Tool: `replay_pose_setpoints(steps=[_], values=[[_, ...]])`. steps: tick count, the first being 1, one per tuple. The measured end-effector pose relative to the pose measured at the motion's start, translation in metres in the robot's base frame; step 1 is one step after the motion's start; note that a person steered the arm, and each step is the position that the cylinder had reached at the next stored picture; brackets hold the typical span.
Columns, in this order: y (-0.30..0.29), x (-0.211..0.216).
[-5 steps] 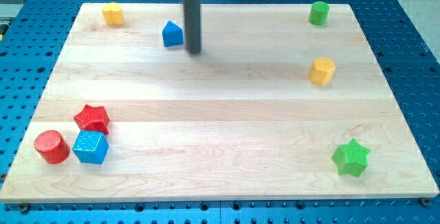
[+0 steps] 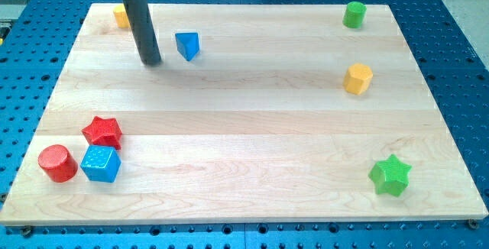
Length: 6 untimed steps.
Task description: Move the blue triangle towards the red star
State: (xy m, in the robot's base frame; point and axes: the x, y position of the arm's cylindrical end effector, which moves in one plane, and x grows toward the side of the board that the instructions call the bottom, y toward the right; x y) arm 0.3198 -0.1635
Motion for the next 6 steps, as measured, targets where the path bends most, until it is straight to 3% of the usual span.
replay_pose_setpoints(steps=[1,2,4,5,6], values=[[0.037,-0.050],[0.090,-0.029],[-0.009,0.068],[-0.057,0.088],[-0.033,0.044]])
